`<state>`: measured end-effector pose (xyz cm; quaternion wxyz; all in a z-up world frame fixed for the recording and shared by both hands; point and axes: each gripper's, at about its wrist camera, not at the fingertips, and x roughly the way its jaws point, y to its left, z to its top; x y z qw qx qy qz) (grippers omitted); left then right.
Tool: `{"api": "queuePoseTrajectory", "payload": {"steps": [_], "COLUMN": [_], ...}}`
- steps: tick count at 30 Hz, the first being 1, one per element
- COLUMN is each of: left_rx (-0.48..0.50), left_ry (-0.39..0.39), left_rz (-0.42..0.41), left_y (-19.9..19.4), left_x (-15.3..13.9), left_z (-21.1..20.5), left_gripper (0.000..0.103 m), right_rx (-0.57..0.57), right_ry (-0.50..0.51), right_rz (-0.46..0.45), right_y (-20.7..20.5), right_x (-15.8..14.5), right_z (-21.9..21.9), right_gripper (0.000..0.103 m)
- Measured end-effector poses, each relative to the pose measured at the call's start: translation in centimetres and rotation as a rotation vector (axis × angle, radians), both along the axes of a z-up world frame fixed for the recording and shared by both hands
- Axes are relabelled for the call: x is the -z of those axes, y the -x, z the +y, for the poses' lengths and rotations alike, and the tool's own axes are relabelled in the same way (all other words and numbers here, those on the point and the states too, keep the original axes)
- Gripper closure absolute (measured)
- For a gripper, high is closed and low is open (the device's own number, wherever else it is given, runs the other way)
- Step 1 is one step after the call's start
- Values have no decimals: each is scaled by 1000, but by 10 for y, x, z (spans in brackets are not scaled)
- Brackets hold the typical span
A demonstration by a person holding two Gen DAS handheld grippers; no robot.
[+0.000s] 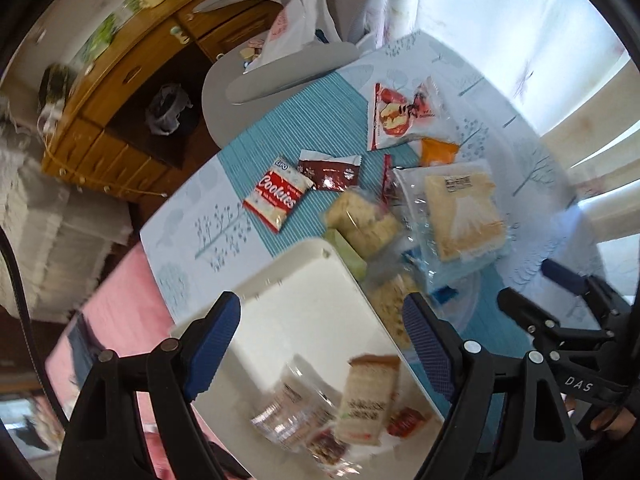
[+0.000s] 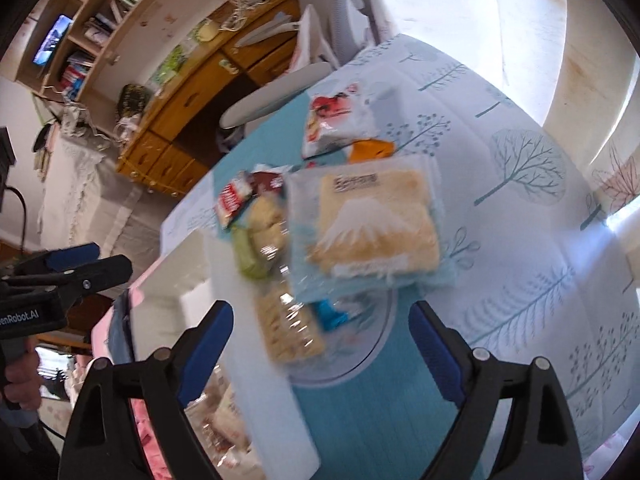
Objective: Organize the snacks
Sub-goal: 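Grasp the blue-and-white Mount Fuji bread bag with the right tool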
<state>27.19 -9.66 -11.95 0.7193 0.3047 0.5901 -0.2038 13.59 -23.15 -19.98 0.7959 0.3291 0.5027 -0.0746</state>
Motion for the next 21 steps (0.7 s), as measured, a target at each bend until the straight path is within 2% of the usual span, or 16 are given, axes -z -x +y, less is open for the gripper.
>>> {"api": "queuePoseTrajectory", "payload": {"steps": [3,8,21], "left_rx": [33,64,97], "left_ry": [-53,-127,-218], "left_rz": [0,22,115], "left_y": [-12,-27,-51], "left_x": [20,53,129], "left_z": [-16,-35,-57], "left_gripper": [21,21,21], "right_rx": [-1,-33,-115], "right_ry": [13,89,189], "right_rz": [23,57,96], "right_y": [-9,-19,-39], "right_x": [13,31,71], "right_z": [-6,-11,-25], "right_gripper": [12,12,13]}}
